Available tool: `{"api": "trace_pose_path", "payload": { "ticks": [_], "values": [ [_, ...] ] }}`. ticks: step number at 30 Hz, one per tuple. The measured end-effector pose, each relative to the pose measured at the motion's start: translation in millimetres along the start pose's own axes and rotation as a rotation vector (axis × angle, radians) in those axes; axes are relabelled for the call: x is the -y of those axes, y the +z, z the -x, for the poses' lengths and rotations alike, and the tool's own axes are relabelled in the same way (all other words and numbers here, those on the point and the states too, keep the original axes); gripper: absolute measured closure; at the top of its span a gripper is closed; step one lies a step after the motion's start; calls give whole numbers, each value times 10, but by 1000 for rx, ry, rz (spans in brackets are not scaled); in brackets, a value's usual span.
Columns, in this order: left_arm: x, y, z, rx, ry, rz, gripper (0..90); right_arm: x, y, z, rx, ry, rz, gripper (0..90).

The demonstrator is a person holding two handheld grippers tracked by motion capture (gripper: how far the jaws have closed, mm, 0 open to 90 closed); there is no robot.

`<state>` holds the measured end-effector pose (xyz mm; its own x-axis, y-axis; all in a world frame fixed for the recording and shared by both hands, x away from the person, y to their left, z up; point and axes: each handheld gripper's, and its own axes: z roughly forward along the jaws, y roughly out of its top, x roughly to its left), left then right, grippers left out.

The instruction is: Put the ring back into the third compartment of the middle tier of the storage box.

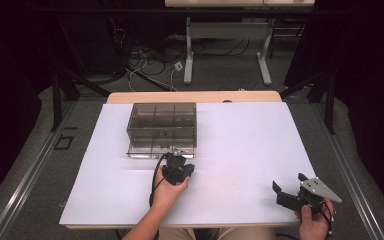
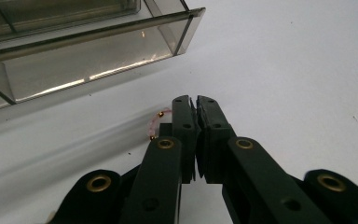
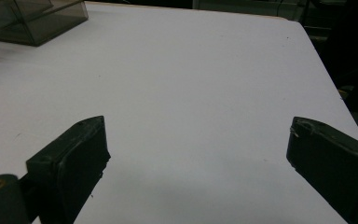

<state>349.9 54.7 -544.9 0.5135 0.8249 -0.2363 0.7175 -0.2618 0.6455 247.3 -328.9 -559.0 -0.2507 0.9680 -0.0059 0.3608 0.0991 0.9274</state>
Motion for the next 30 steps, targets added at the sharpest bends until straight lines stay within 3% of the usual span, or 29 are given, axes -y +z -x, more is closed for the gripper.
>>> {"api": "trace_pose_path", "payload": {
  "ticks": [25,27,28,30],
  "values": [
    [23,-146,-14,27,-7,51,871,5,-9,12,9,15,-5,50],
    [25,-163,-21,20,6,64,871,5,-10,20,11,13,5,51],
    [25,-172,-18,24,1,67,871,13,14,13,21,25,37,51],
    [22,-196,-20,24,3,66,871,-3,-35,36,11,17,-27,51]
  ]
}}
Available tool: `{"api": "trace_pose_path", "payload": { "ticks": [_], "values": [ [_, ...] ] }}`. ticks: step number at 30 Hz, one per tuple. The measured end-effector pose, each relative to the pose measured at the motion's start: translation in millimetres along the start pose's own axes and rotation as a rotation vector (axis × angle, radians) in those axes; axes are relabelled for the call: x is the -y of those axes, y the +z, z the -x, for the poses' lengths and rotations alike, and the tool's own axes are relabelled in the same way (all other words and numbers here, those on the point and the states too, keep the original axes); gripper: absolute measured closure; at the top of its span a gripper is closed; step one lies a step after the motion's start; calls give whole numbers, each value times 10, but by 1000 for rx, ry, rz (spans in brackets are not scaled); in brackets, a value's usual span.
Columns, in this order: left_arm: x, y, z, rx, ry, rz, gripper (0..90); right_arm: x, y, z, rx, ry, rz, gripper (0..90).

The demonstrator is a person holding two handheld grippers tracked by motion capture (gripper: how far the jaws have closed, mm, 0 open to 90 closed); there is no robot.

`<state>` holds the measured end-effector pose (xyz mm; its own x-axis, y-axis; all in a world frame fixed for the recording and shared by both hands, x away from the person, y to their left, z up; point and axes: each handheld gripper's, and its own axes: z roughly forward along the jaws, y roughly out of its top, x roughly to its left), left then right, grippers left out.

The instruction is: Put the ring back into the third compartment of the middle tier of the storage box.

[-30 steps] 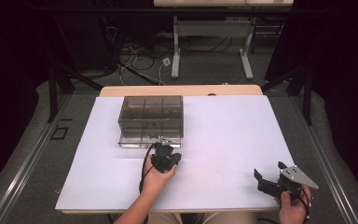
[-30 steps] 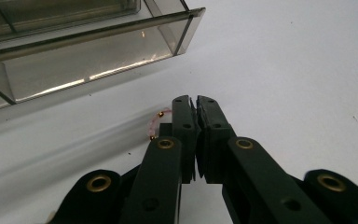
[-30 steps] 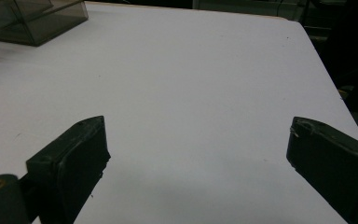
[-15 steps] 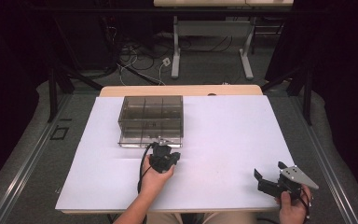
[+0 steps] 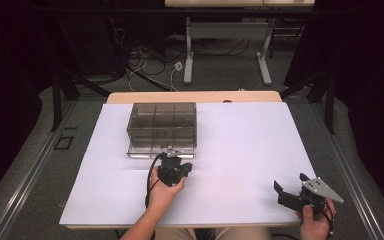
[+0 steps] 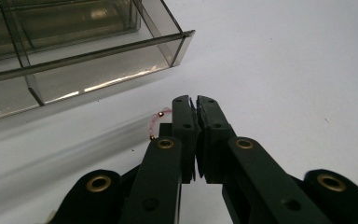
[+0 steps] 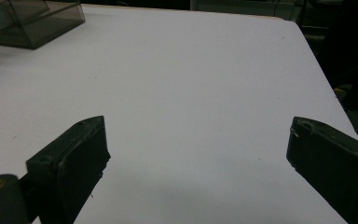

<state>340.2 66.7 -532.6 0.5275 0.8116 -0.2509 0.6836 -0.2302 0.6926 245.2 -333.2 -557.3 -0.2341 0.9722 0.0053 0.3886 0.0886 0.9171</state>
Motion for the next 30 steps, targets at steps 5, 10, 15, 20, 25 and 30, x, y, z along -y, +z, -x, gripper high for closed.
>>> {"api": "trace_pose_path", "payload": {
  "ticks": [5,10,15,20,25,30],
  "values": [
    [-2,-33,0,0,1,17,871,11,23,-2,-1,9,29,52],
    [4,-55,-7,5,-7,19,871,12,19,-9,0,12,23,52],
    [8,-69,-25,1,-3,21,871,20,22,-3,0,9,20,52],
    [-11,-85,-48,8,-28,37,871,23,-1,9,1,7,-8,52],
    [-32,-131,-50,4,-15,38,871,27,21,13,8,20,30,53],
    [-52,-180,-44,6,-14,52,871,27,30,-8,13,14,27,52]
  ]
}}
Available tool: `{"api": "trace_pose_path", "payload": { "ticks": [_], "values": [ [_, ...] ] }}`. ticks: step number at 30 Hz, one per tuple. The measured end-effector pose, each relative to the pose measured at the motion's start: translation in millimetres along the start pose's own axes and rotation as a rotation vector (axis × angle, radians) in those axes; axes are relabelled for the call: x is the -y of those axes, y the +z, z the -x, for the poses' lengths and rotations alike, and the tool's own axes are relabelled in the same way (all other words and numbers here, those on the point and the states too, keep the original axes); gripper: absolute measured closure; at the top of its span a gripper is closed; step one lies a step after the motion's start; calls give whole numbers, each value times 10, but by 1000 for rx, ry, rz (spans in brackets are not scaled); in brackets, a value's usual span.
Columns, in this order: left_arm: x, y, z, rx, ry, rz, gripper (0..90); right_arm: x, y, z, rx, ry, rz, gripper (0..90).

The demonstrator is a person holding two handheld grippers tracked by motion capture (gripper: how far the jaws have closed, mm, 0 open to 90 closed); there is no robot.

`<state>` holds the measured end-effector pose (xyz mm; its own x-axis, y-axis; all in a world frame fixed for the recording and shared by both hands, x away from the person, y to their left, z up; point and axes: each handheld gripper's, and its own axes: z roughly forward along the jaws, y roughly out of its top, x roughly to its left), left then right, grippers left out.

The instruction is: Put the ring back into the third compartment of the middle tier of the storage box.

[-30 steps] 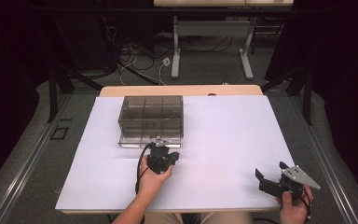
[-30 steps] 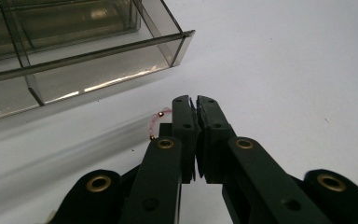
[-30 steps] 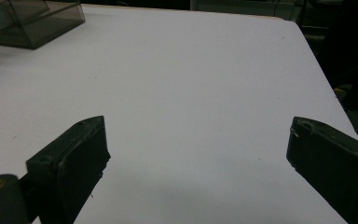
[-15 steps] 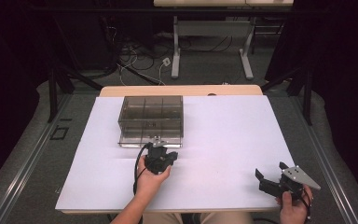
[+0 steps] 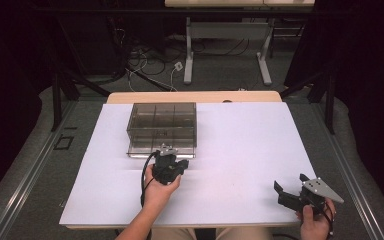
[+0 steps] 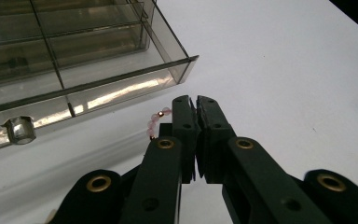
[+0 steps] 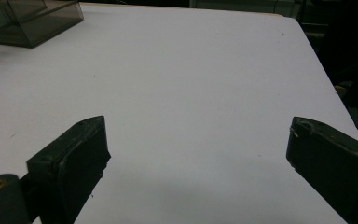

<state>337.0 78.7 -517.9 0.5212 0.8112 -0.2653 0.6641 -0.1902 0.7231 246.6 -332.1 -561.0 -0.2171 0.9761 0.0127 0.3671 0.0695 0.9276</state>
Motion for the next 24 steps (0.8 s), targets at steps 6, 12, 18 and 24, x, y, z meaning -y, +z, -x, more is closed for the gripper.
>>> {"api": "trace_pose_path", "payload": {
  "ticks": [6,12,18,24],
  "values": [
    [-32,-45,-2,-1,4,14,871,10,19,2,0,4,30,53],
    [-81,-111,-6,-6,15,23,871,0,-11,12,-9,4,-4,53],
    [-113,-163,2,-6,17,42,871,3,-2,0,1,-2,2,53],
    [-149,-209,-5,-13,21,53,871,0,-6,11,-12,3,-2,53]
  ]
}}
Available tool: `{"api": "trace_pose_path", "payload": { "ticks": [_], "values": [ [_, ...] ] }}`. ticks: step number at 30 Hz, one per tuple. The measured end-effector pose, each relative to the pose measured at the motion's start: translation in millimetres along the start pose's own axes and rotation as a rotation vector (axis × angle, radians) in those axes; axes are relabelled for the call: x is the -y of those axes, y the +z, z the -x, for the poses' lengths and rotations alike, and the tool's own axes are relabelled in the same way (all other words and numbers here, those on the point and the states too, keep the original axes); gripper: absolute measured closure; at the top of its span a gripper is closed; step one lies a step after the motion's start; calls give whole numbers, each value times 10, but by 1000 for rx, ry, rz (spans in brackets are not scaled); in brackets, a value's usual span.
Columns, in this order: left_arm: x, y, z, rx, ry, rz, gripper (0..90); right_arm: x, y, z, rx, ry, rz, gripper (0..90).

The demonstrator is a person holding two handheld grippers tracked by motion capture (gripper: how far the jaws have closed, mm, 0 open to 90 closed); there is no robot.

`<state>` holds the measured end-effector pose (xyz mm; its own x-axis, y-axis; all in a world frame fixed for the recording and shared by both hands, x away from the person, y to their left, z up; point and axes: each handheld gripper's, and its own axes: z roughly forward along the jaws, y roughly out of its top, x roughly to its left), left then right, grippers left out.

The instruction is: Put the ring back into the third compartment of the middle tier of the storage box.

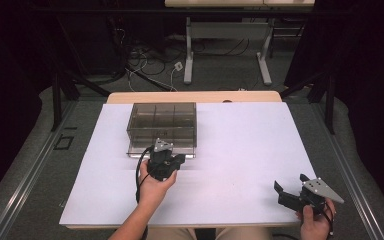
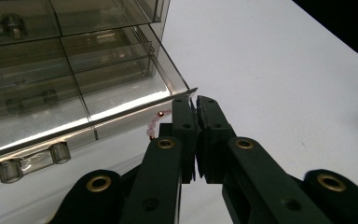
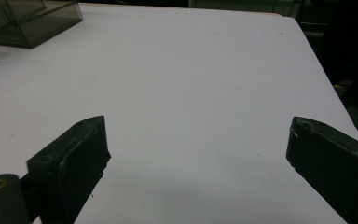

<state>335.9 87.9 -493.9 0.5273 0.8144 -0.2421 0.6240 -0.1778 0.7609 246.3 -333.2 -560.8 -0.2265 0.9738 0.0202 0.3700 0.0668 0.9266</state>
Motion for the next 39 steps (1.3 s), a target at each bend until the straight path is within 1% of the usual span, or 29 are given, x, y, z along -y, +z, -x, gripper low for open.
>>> {"api": "trace_pose_path", "payload": {
  "ticks": [2,4,5,8,9,10,11,13,17,18,19,20,22,24,25,26,28,29,34,36,37,38,39],
  "values": [
    [-7,-9,0,1,-1,1,871,1,3,-4,8,1,5,53],
    [-19,-22,-6,1,1,3,871,-1,0,-3,5,-1,2,53],
    [-23,-25,-3,-2,-4,10,871,0,0,-4,5,-1,1,53],
    [-43,-46,-13,-4,6,10,871,-1,0,-2,5,-1,1,53],
    [-49,-48,-15,-3,7,16,871,7,24,-9,15,6,34,53],
    [-54,-52,-13,-4,2,18,871,-5,-10,0,8,-1,-15,53],
    [-57,-54,-10,-5,-3,21,871,-2,-5,3,5,0,-2,53],
    [-68,-61,-16,-6,5,20,871,0,-1,1,10,1,5,53],
    [-93,-71,-22,-7,1,26,871,0,-3,4,3,2,-2,53],
    [-101,-74,-30,-10,9,27,871,0,-3,5,4,0,-2,53],
    [-109,-79,-31,-9,3,24,871,-1,-4,5,5,-1,-2,53],
    [-117,-76,-32,-13,-3,31,871,-2,-5,5,5,-3,-3,53],
    [-136,-84,-48,-16,5,29,871,-3,-4,5,5,1,-1,53],
    [-154,-82,-56,-17,-4,36,871,-4,-3,1,9,1,0,53],
    [-165,-87,-64,-19,0,30,870,0,6,-4,15,3,15,53],
    [-172,-82,-66,-19,-10,37,871,-2,2,-5,15,3,9,53],
    [-187,-77,-76,-25,-11,42,871,-4,-2,-5,13,1,6,53],
    [-192,-73,-78,-28,-19,39,871,-6,-6,-4,7,-3,2,53],
    [-217,-58,-120,-37,-14,24,871,-9,-1,-8,12,-2,8,53],
    [-221,-49,-134,-40,-16,23,871,-12,-8,-6,7,-1,0,53],
    [-224,-46,-136,-37,-23,19,871,-9,0,-8,11,-2,8,53],
    [-225,-32,-139,-41,-23,27,871,-10,-2,-8,8,-2,5,53],
    [-227,-26,-144,-42,-23,23,871,-8,4,-8,8,-1,9,53]
  ]
}}
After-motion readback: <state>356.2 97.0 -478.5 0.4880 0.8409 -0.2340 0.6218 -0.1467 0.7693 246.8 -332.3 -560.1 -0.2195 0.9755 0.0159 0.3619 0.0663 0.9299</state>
